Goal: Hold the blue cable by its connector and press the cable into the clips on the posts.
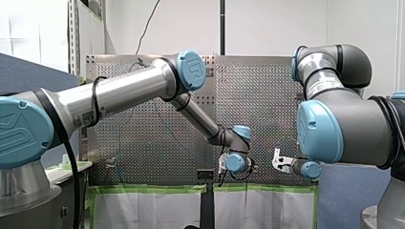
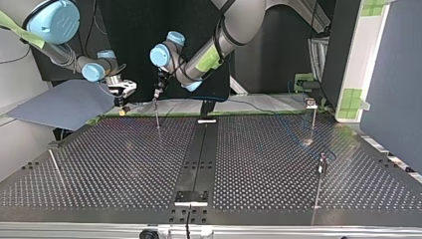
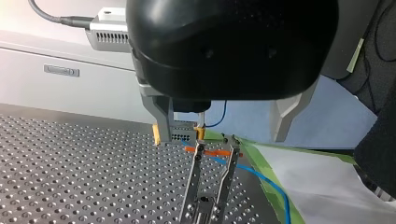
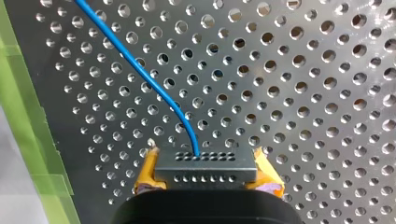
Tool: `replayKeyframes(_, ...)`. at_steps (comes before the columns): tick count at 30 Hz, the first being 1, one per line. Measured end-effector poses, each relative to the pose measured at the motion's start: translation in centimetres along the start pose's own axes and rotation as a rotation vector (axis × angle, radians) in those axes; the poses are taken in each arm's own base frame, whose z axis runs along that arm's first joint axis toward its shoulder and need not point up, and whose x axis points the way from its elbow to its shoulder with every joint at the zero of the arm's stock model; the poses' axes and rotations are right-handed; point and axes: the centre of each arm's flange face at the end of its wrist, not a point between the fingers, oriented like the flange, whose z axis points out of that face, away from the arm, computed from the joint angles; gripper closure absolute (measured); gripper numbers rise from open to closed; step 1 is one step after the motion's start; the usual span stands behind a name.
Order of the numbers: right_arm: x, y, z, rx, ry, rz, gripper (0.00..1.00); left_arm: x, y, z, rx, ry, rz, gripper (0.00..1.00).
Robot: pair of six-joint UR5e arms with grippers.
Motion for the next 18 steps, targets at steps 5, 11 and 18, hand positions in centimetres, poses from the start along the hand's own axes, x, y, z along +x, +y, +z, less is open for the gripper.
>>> replayKeyframes(5, 0.1, 0.2, 0.1, -0.005, 0.008, 0.0, 1.0, 0.0, 0.0, 0.0, 0.0, 0.0, 0.0, 0.0)
replayKeyframes(11, 0.4, 0.8, 0.2, -0.023, 0.029, -0.004, 1.0, 0.0, 0.0, 0.0, 0.0, 0.001, 0.0, 0.0)
replayKeyframes(18, 0.6, 1.3, 0.2, -0.043, 0.041, -0.006, 1.0, 0.0, 0.0, 0.0, 0.0, 0.001, 0.0, 0.0)
